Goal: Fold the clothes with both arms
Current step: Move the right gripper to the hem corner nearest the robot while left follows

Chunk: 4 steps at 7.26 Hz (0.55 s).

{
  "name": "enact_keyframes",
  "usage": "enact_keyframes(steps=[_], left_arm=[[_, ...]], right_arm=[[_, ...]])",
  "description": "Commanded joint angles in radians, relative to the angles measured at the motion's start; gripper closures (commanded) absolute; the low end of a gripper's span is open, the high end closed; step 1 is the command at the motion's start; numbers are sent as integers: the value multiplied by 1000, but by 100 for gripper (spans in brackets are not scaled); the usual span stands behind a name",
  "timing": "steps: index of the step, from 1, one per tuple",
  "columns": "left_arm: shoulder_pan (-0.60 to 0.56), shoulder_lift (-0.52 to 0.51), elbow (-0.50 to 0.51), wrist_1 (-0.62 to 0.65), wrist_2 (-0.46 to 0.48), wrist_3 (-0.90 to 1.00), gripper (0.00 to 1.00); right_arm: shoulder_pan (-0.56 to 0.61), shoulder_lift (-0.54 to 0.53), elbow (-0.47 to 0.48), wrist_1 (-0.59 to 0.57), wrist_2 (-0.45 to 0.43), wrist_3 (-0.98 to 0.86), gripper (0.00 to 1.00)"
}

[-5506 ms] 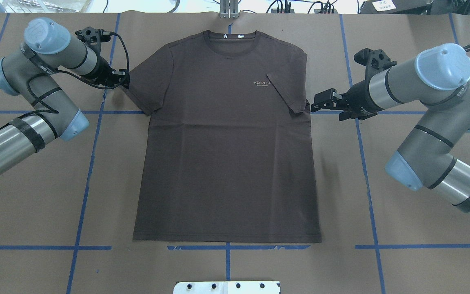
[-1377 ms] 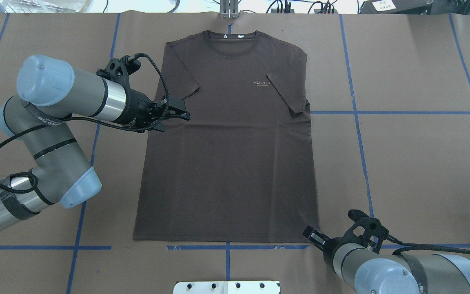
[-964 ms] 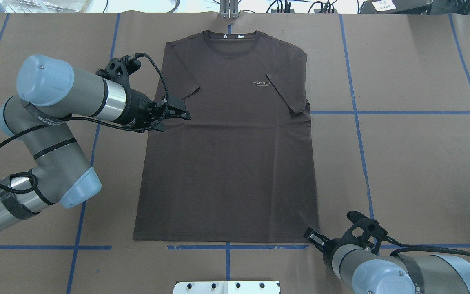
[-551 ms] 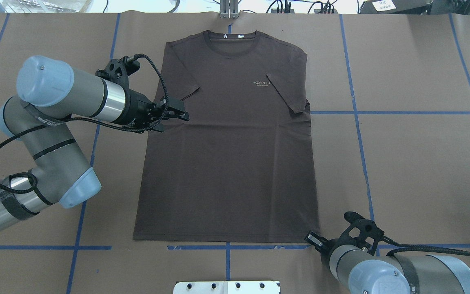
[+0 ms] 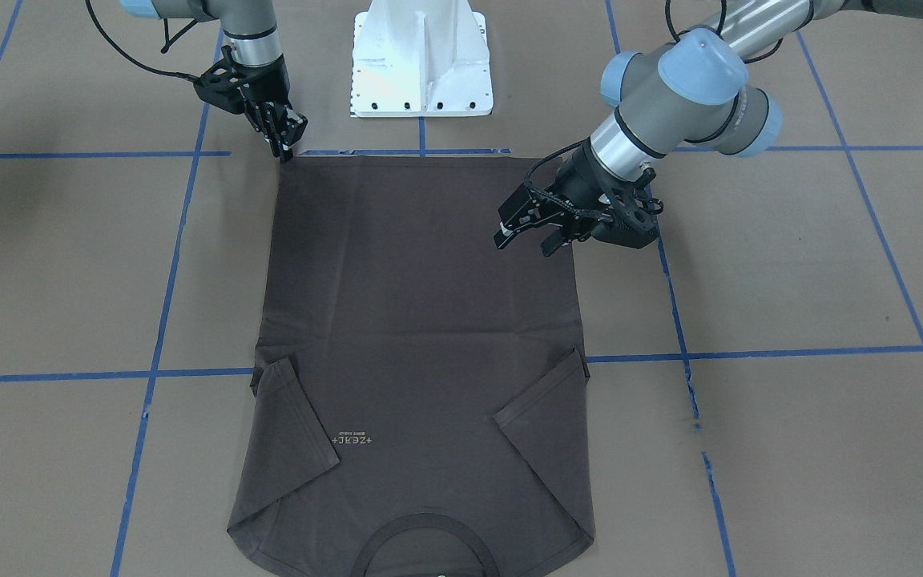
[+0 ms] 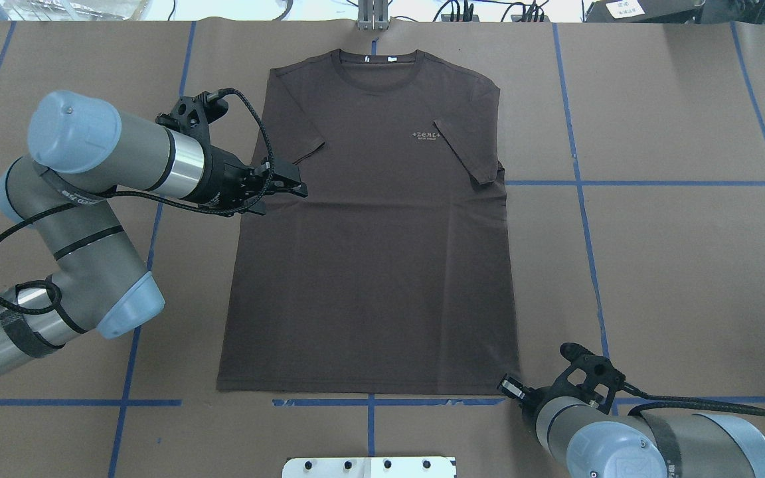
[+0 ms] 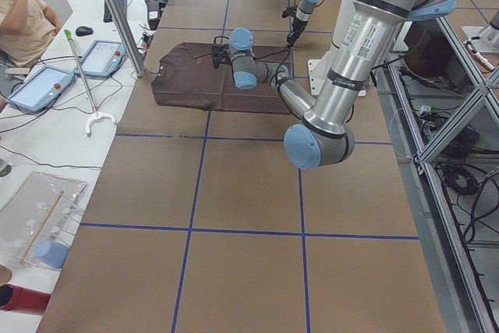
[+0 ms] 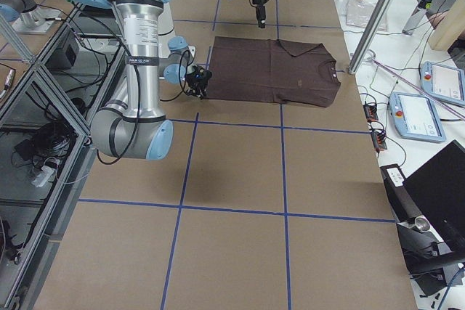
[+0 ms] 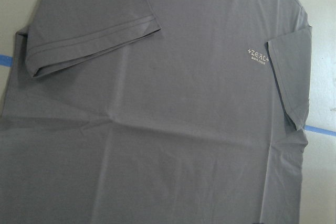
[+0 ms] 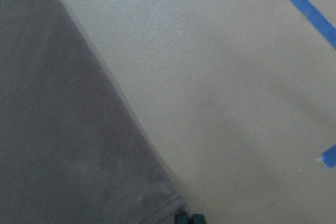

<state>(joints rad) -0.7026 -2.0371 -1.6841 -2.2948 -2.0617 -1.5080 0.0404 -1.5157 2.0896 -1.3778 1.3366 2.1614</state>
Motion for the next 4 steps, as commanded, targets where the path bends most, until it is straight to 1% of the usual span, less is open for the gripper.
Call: enact_keyframes(steps=[1, 2, 3, 4], left_arm=[[3, 0, 6, 0, 0, -3, 12], [5, -2, 1, 15, 2, -9, 12], [36, 24, -37, 23, 55, -41, 12], [152, 78, -119, 126, 209, -82, 13]], right_arm=[[3, 0, 1, 0, -1, 0, 100], [12, 14, 18, 0, 1, 0, 100], [13, 15, 33, 0, 1, 0, 100], [22, 15, 46, -1, 6, -3, 100]])
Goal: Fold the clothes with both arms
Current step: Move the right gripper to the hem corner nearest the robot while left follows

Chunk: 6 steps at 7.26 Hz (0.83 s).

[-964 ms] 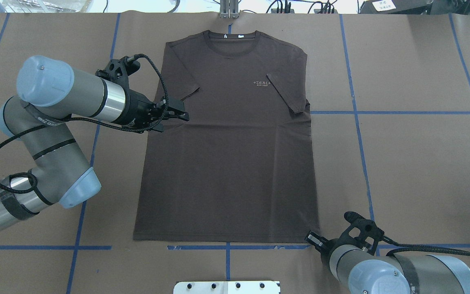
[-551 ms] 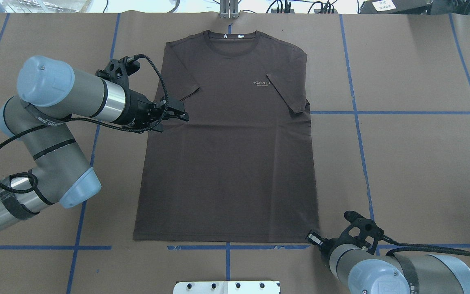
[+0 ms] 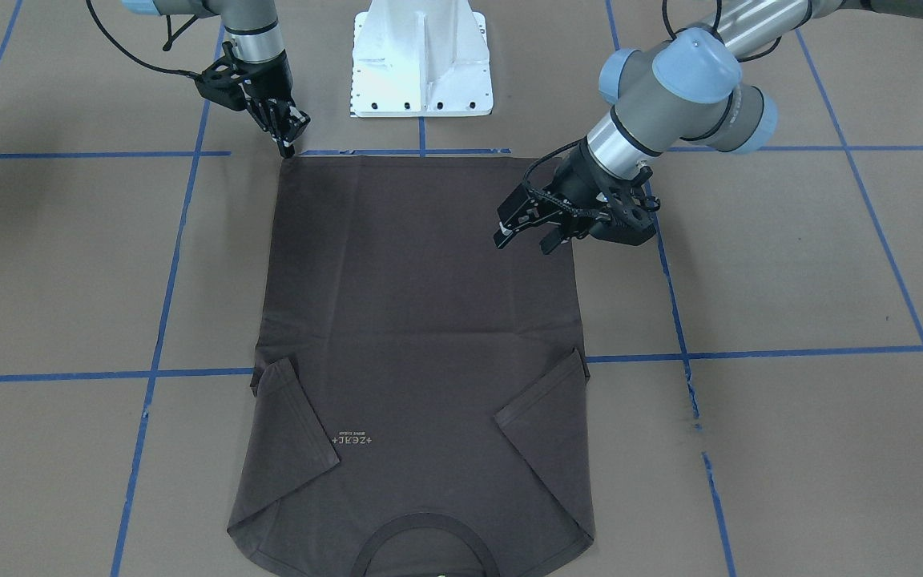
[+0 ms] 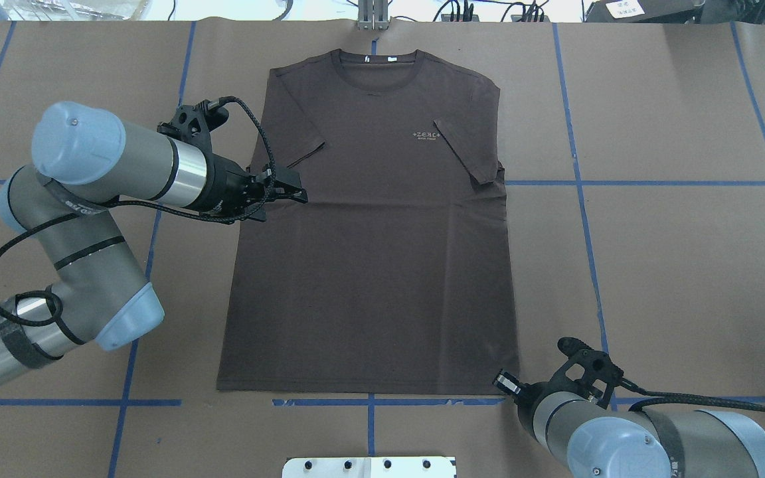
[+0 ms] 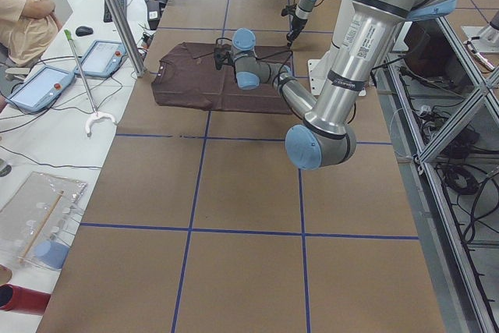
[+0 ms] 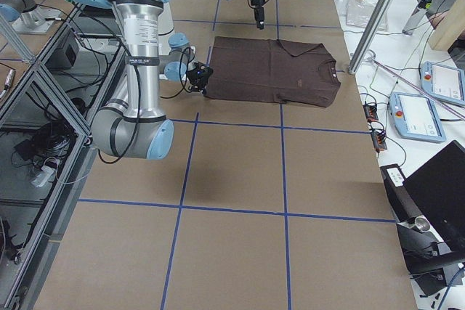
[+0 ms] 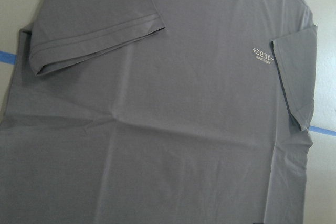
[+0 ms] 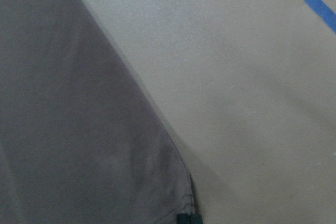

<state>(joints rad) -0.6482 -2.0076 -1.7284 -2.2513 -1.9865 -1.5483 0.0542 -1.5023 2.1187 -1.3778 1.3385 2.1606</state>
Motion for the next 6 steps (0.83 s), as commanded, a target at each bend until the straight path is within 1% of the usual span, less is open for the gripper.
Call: enact_keyframes(steps=[1, 2, 3, 4, 5, 6], left_arm=[[198, 126, -186, 217, 264, -56, 13], [293, 198, -262, 245, 306, -208, 14], [385, 214, -269, 298, 406, -282, 16], [406, 219, -270, 350, 429, -289, 17], [412, 248, -269, 352, 431, -330, 18], [415, 253, -258, 354, 431, -338, 18]], right_arm=[[19, -2, 18, -1, 7, -4, 100], [21, -3, 18, 0, 7, -4, 100], [24, -4, 23, -1, 8, -5, 100], [24, -4, 21, 0, 8, -5, 100], [23, -3, 21, -1, 8, -5, 100], [21, -3, 20, -1, 5, -4, 100]])
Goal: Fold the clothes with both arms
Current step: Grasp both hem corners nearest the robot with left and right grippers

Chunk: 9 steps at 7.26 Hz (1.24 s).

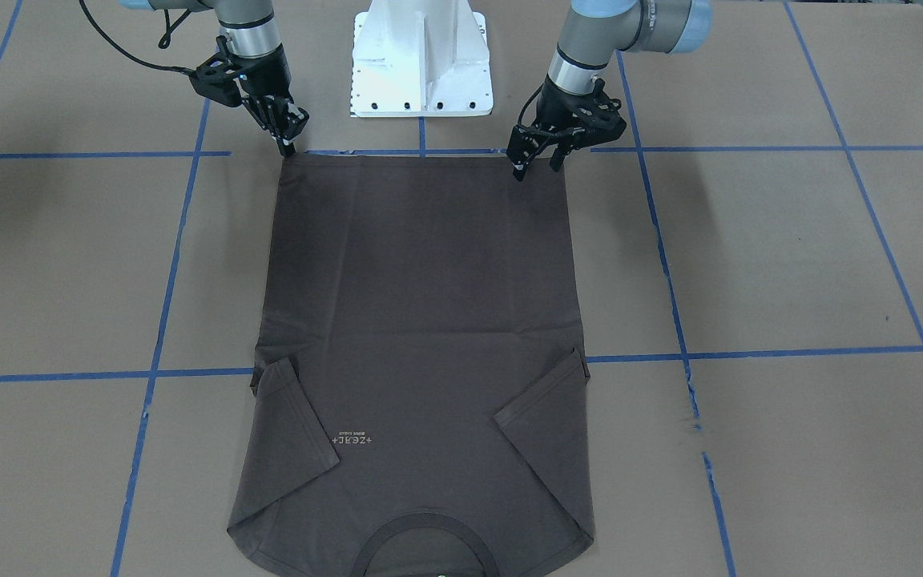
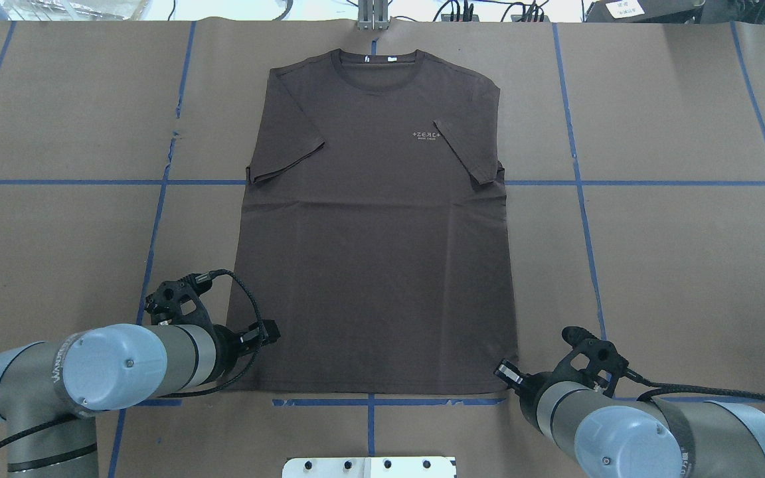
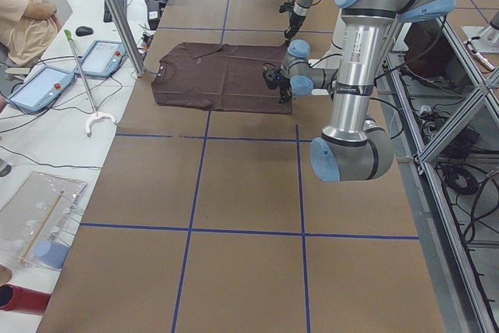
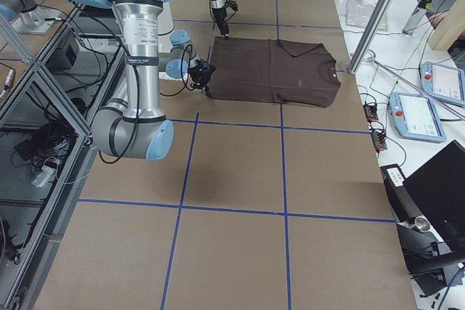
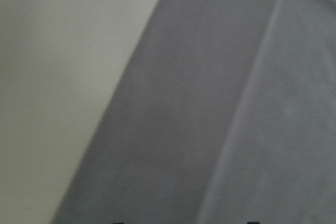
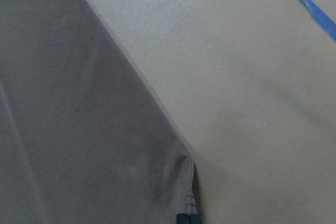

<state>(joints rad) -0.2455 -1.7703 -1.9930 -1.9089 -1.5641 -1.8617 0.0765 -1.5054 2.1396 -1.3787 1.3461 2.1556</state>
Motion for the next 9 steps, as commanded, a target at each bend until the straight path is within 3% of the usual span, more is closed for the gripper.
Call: enact_keyframes(steps=[1, 4, 9], left_arm=[[18, 26, 10, 14, 9, -28, 20], [25, 25, -7, 97, 6, -45, 28], [60, 26, -17, 126, 1, -47, 37]], right_arm=[[-1, 1, -1, 0, -4, 1, 100], [-3, 2, 0, 0, -5, 1, 100], [-6, 1, -6, 0, -7, 1, 100]])
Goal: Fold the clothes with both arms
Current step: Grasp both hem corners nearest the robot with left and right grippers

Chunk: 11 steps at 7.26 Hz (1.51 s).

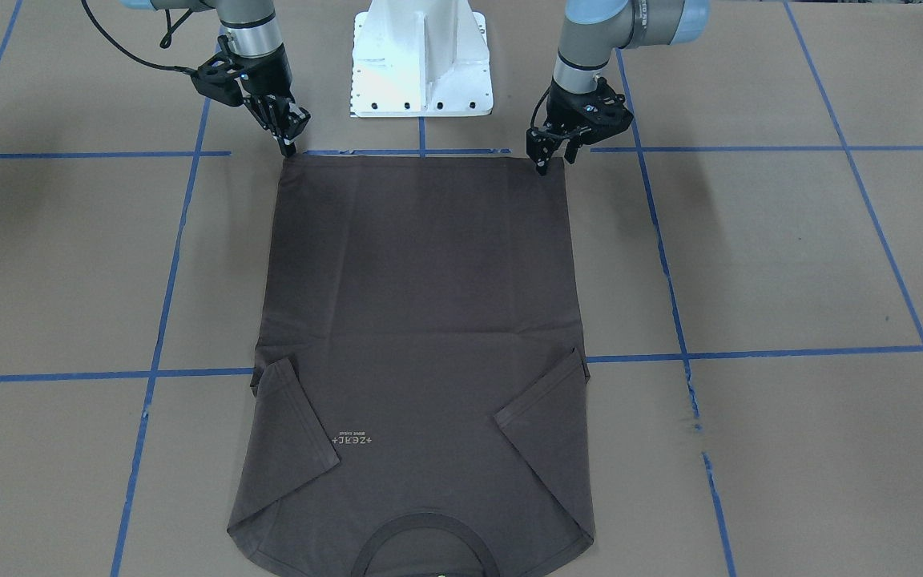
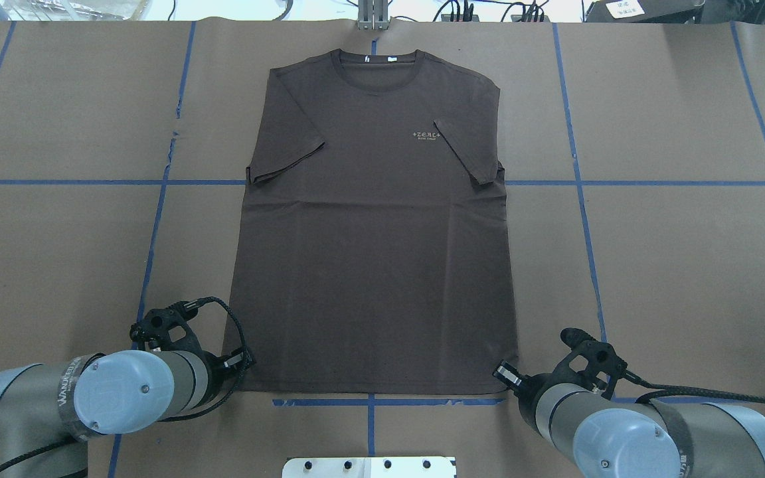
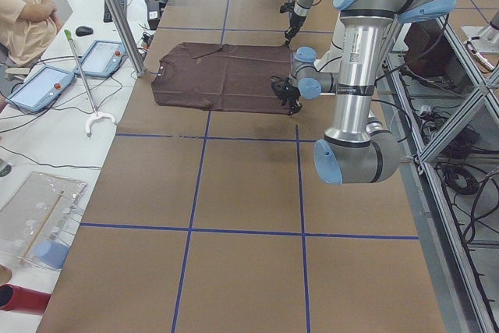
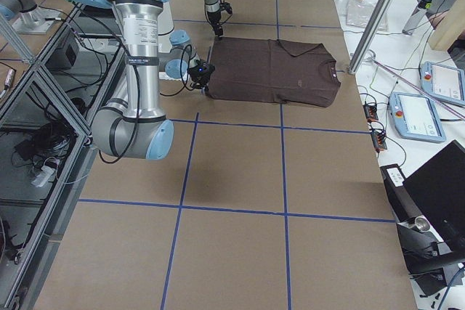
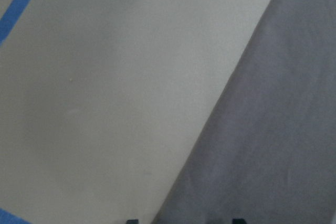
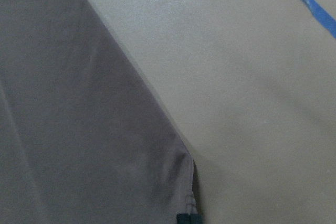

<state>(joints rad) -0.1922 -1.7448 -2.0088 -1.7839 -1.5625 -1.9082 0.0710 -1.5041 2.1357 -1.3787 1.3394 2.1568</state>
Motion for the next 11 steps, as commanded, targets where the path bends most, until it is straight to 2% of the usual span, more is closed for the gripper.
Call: enact_keyframes(steps=[1, 2, 6, 7, 9, 11], left_arm=[[10, 2, 1, 1, -1, 0, 40], [10, 2, -1, 1, -1, 0, 43], [13, 2, -4, 24, -1, 0, 45], [14, 2, -4, 35, -1, 0, 55], [14, 2, -7, 37, -4, 0, 100], [16, -2, -28, 40, -18, 1, 100]], right_arm=[[0, 1, -3, 1, 0, 0, 100], [0, 1, -3, 0, 1, 0, 100], [-2, 1, -8, 1, 1, 0, 100], [-3, 1, -10, 0, 1, 0, 100], [-7, 2, -10, 1, 0, 0, 100], [-5, 2, -7, 1, 1, 0, 100]])
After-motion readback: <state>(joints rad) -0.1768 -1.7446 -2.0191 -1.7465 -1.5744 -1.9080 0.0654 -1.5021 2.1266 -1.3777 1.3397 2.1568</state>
